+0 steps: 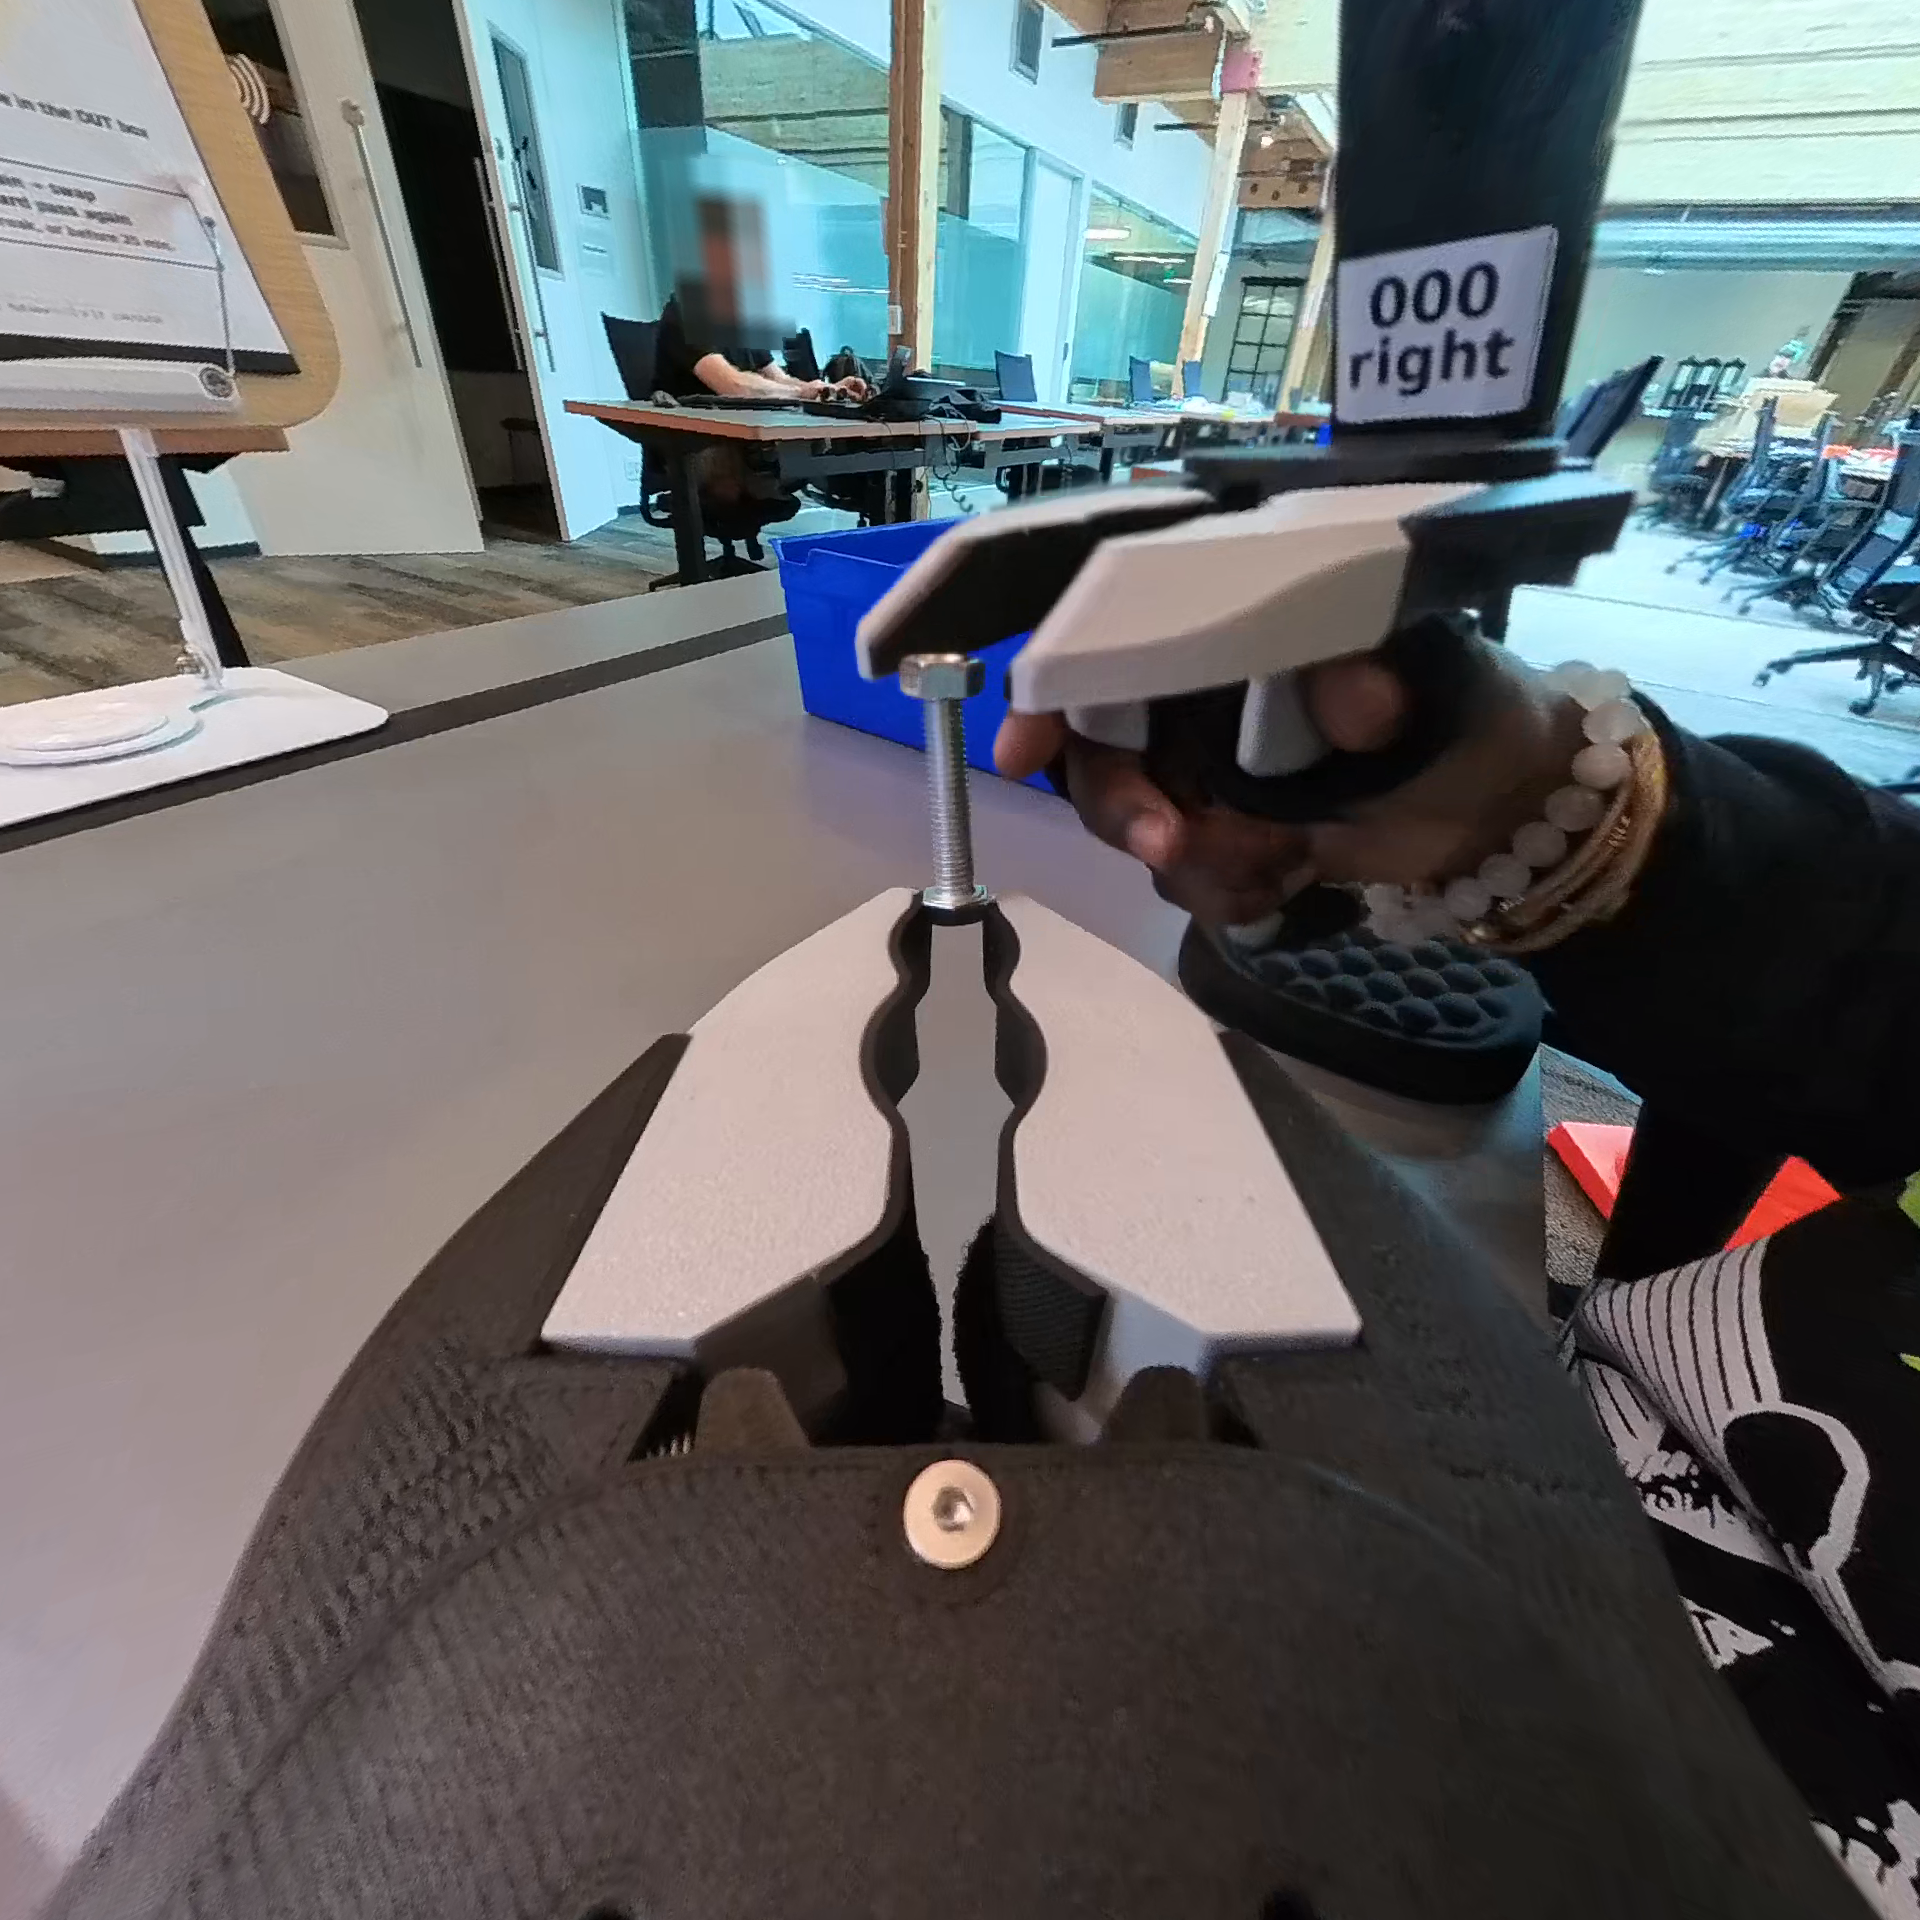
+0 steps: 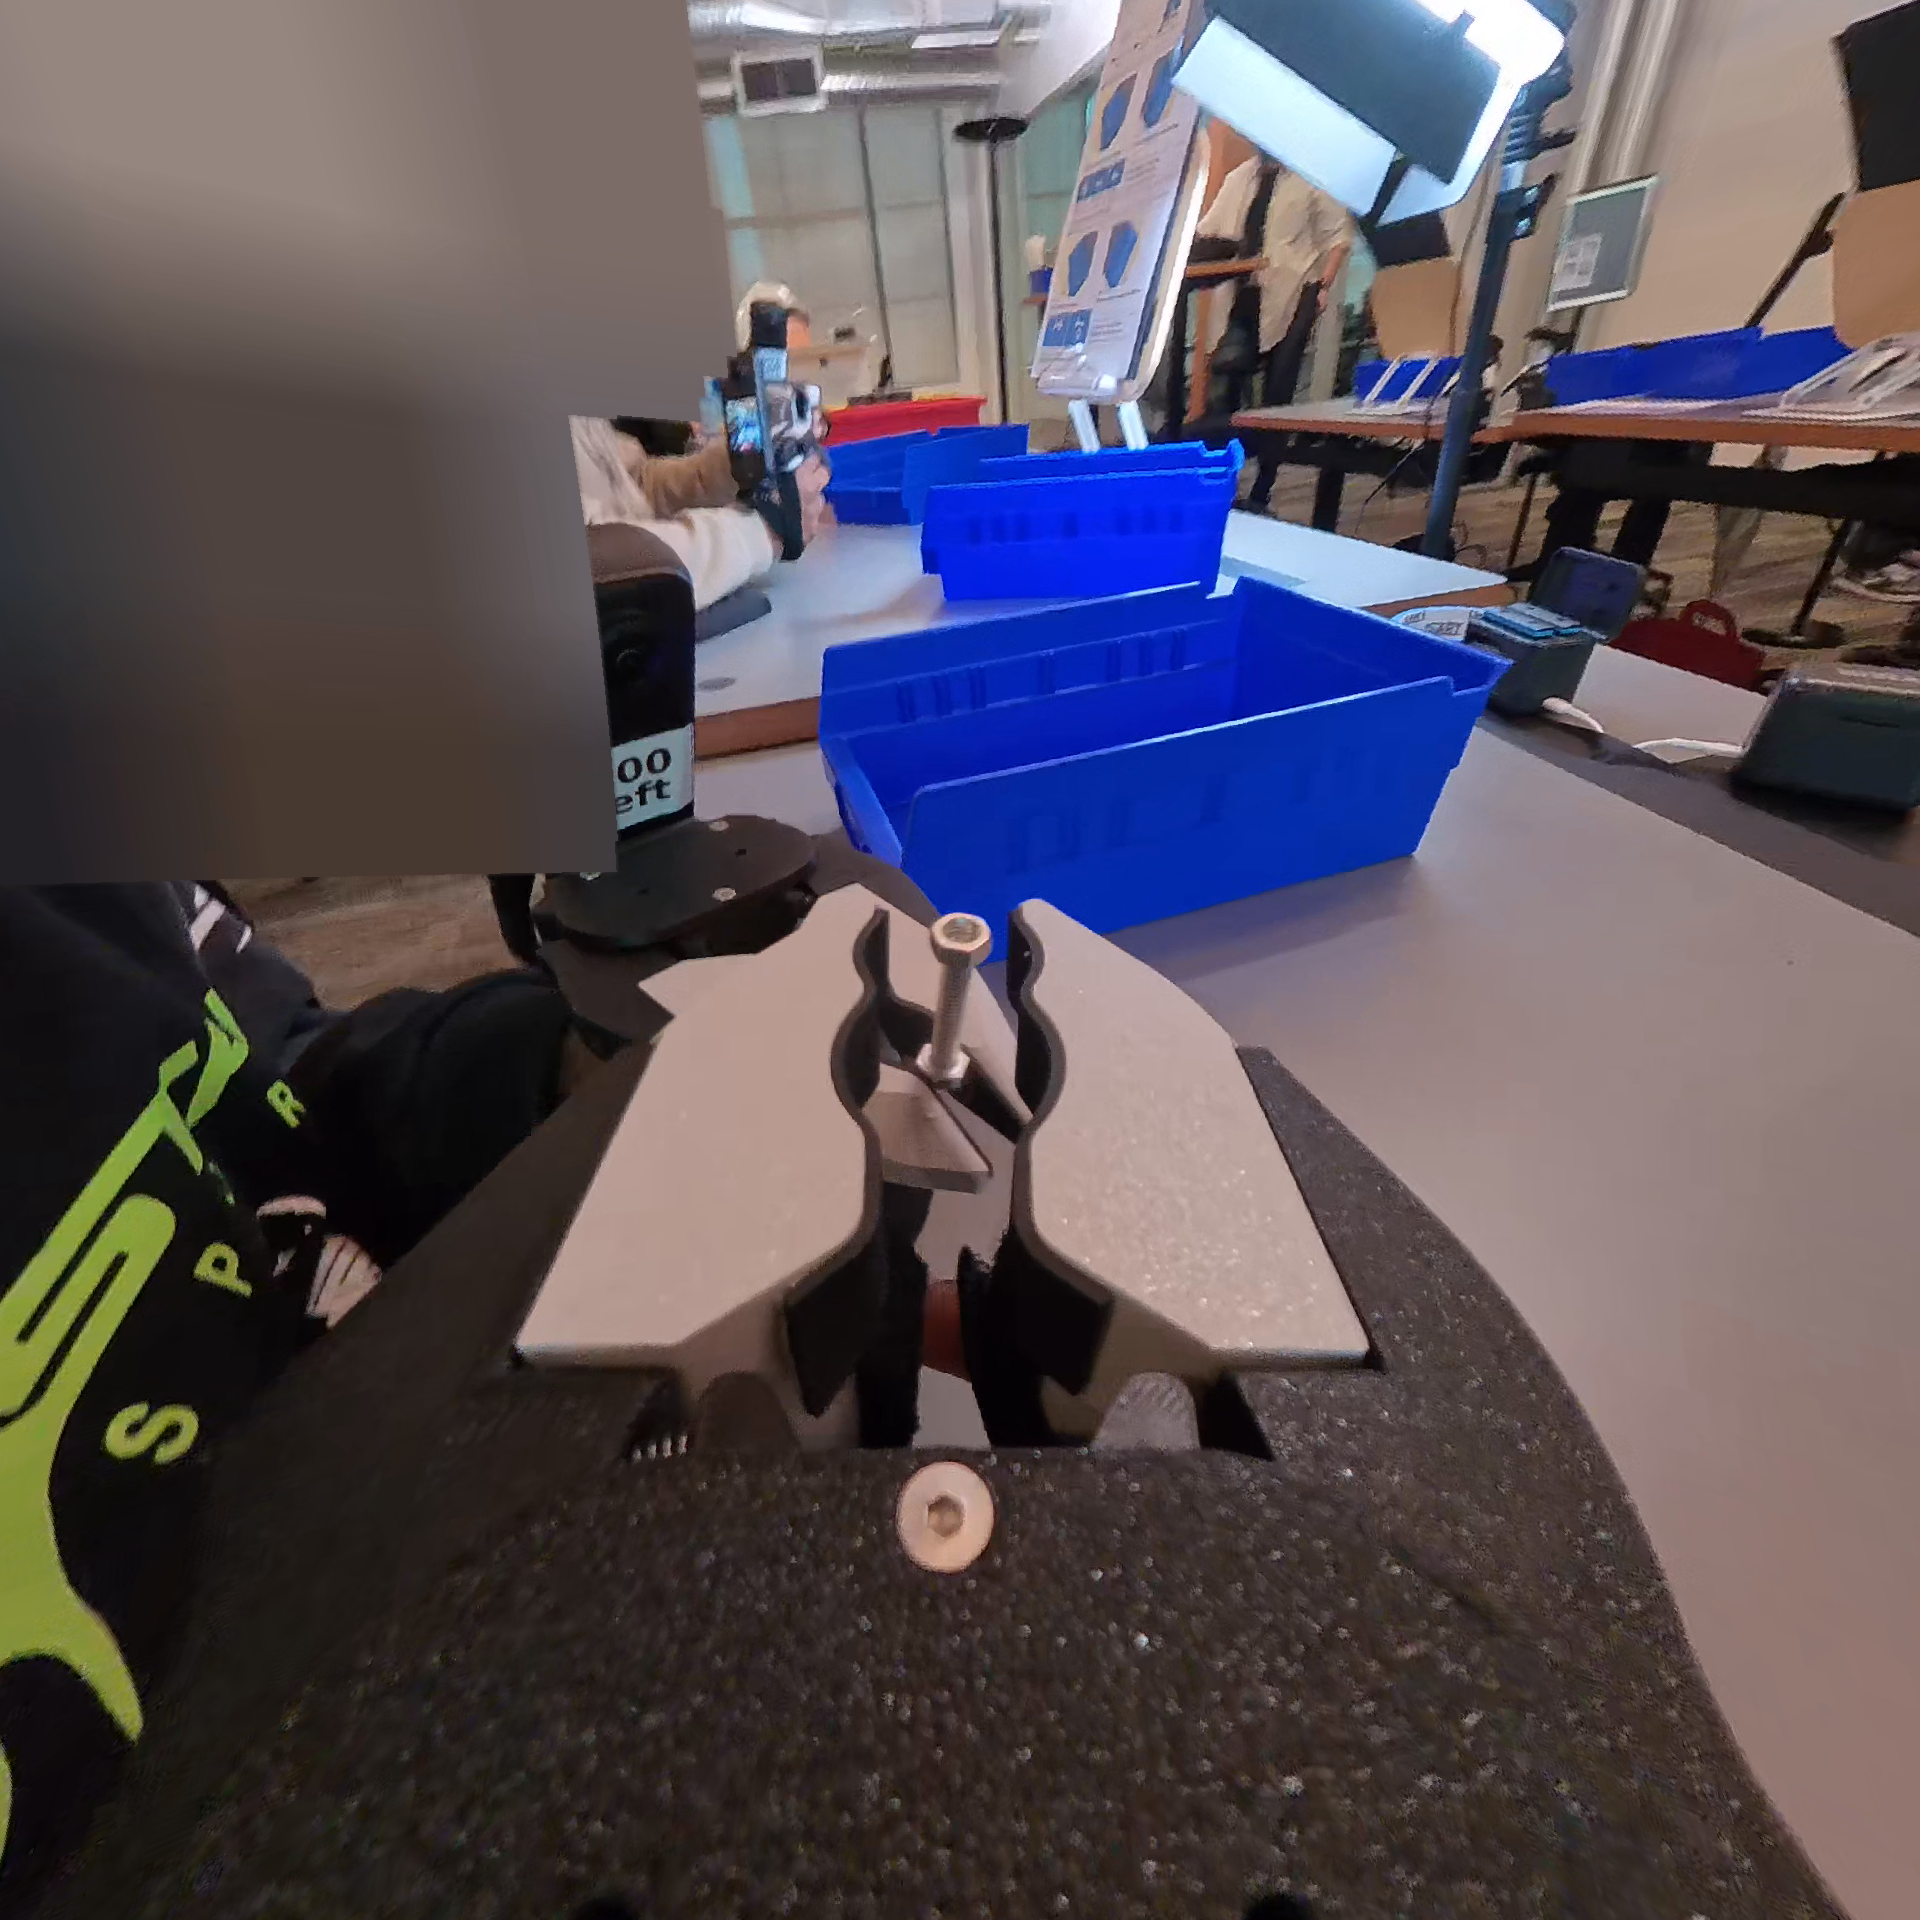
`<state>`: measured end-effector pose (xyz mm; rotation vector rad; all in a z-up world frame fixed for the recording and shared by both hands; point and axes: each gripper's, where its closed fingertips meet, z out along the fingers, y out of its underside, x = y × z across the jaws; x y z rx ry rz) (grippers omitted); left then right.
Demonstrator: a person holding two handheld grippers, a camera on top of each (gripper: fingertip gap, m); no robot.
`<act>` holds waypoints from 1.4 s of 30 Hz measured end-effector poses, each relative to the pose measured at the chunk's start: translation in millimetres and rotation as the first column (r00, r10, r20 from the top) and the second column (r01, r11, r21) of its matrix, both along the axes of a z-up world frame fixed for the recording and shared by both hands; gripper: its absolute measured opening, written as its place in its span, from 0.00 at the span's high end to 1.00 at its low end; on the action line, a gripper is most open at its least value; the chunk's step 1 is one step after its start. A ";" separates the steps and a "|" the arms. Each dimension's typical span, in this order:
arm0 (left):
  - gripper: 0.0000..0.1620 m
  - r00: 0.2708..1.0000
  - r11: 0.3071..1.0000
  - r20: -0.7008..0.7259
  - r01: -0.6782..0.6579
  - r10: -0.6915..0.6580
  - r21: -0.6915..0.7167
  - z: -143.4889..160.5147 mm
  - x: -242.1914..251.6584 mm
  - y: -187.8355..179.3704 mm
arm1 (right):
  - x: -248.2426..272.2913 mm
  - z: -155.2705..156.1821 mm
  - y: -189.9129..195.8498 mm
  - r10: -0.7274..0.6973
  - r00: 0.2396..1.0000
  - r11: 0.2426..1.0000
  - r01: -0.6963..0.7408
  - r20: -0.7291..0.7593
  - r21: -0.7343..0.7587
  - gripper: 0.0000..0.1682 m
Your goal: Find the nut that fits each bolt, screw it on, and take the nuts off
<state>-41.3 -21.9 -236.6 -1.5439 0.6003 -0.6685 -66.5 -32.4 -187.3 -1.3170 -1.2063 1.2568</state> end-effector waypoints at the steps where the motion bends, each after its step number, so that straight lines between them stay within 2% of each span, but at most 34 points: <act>1: 0.94 1.000 1.000 -0.002 0.004 -0.004 0.005 0.3 0.5 -0.7 | 1.4 0.5 1.2 0.021 0.999 1.000 -0.021 0.026 0.017 0.87; 6: 0.94 0.999 0.999 -0.028 0.030 -0.030 0.019 -0.5 4.9 -4.0 | 6.3 -5.4 -6.2 0.165 0.961 0.976 -0.192 0.221 0.106 0.90; 10: 0.94 0.999 0.999 -0.025 0.029 -0.028 0.022 0.1 4.5 -4.4 | 4.6 -7.6 -4.2 0.162 0.954 0.973 -0.197 0.253 0.122 0.94; 14: 0.94 0.994 0.996 -0.084 -0.071 0.075 0.047 -2.4 -0.7 2.2 | 3.6 -10.1 0.7 0.071 0.963 0.990 -0.099 0.258 0.097 0.94; 22: 0.94 0.928 0.951 -0.218 -0.278 0.302 0.136 -6.3 -12.7 13.5 | 1.3 -14.0 9.5 -0.199 0.938 0.977 0.168 0.284 0.131 0.94; 25: 0.94 0.928 0.952 -0.225 -0.272 0.297 0.137 -7.4 -12.1 13.7 | 0.7 -14.2 9.4 -0.237 0.927 0.968 0.198 0.292 0.157 0.94; 29: 0.94 0.963 0.970 -0.157 -0.200 0.220 0.135 -0.7 -7.2 7.9 | 0.0 -6.4 7.8 -0.147 0.959 0.985 0.119 0.240 0.128 0.78; 32: 0.94 0.980 0.981 -0.114 -0.150 0.164 0.122 2.4 -3.7 4.6 | -3.8 0.7 -1.1 0.021 0.990 0.997 -0.032 0.138 0.076 0.83; 35: 0.94 0.988 0.986 -0.078 -0.125 0.134 0.107 4.5 -4.0 3.3 | -6.0 5.2 -4.6 0.122 0.992 0.992 -0.122 0.043 0.006 0.87; 39: 0.94 0.993 0.990 -0.056 -0.103 0.108 0.094 5.1 -3.6 2.4 | -8.1 -0.5 -6.0 0.129 0.991 0.991 -0.129 0.033 0.026 0.93; 42: 0.94 0.991 0.989 -0.057 -0.115 0.120 0.092 5.0 -4.6 3.5 | -9.0 -0.8 -3.1 0.087 0.996 0.996 -0.088 0.026 0.020 0.93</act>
